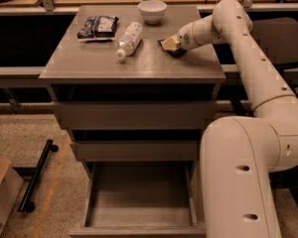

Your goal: Place rxbar blueberry into bottom drawer

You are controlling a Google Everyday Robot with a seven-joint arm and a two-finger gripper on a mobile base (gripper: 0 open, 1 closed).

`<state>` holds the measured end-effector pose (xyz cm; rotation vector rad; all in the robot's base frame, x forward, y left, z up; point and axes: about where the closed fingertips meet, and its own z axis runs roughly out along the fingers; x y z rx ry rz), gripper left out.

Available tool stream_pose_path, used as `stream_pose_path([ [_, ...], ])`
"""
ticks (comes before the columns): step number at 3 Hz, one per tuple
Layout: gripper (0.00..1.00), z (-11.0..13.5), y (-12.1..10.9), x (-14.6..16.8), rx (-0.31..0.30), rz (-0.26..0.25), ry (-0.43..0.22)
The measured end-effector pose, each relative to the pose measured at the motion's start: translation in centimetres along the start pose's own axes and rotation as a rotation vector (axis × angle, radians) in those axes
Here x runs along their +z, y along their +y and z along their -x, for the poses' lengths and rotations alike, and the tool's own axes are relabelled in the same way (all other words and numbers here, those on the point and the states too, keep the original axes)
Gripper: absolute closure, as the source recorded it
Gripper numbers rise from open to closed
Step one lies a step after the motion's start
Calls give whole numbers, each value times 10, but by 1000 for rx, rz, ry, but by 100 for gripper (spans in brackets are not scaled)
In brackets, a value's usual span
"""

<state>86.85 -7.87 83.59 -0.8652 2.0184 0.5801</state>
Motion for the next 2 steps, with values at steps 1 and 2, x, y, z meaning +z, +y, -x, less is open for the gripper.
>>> stream_pose_path([
  [1,5,0,0,0,0,0,0],
  [2,0,0,0,0,0,0,0],
])
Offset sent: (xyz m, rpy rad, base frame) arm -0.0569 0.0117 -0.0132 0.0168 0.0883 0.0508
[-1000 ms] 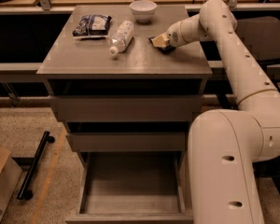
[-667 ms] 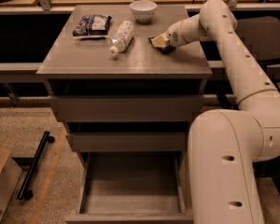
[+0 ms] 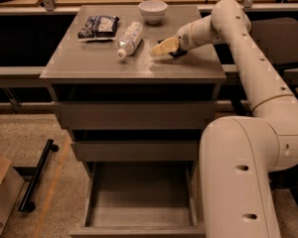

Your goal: Place rxbar blueberry into bottom drawer

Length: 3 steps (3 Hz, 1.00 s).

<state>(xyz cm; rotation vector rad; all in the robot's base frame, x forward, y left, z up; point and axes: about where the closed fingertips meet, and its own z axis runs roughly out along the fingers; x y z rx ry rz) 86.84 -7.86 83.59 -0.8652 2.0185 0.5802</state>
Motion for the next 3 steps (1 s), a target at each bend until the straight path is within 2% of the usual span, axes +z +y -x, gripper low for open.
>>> stream_pose_path([
  [1,2,-10,12,-3,18,28,25],
  [2,18,-20,25,-12,34,41,51],
  [3,51,-19,26,-13,34,41,52],
])
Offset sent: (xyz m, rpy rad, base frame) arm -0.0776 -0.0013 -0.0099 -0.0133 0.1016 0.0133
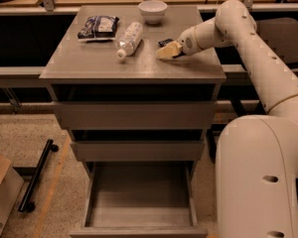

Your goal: Place rxbar blueberry into bottom drawer

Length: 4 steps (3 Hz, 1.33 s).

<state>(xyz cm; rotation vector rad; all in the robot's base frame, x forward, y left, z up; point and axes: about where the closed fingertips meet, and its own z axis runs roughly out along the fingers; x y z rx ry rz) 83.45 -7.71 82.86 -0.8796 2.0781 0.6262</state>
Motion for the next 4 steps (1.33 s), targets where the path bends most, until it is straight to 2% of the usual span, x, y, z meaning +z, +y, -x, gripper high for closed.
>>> stream_pose_path([
  [2,96,4,1,-3,0,0,0],
  [4,100,5,1,-4,0,0,0],
])
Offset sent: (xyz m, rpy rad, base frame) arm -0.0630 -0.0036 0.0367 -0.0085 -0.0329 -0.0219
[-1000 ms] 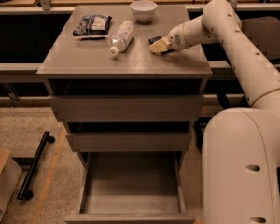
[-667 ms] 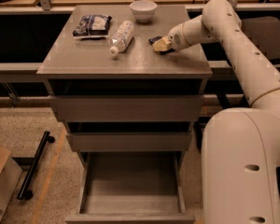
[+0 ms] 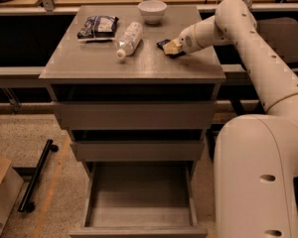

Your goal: Place rxbar blueberry into bottom drawer

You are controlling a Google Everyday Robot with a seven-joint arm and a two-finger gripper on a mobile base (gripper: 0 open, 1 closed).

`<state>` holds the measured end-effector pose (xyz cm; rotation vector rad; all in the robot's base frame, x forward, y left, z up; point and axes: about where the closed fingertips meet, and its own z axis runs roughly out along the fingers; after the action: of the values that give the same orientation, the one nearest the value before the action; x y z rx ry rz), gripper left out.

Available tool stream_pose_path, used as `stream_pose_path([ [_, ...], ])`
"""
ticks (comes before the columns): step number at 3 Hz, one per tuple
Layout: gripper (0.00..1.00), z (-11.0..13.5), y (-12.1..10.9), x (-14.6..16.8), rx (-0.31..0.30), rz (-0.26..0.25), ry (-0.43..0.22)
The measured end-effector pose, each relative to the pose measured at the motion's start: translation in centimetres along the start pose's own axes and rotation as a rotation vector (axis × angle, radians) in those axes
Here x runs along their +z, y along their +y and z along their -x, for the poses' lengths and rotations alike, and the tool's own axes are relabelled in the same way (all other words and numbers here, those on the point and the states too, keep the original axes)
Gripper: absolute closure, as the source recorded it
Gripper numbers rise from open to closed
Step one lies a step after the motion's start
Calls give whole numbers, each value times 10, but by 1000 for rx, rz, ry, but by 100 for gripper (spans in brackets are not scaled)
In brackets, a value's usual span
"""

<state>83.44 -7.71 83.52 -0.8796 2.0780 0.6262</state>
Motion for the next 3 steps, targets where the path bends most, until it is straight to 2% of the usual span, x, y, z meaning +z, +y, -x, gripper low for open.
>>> stream_pose_path([
  [3,100,1,0,-1,0,0,0],
])
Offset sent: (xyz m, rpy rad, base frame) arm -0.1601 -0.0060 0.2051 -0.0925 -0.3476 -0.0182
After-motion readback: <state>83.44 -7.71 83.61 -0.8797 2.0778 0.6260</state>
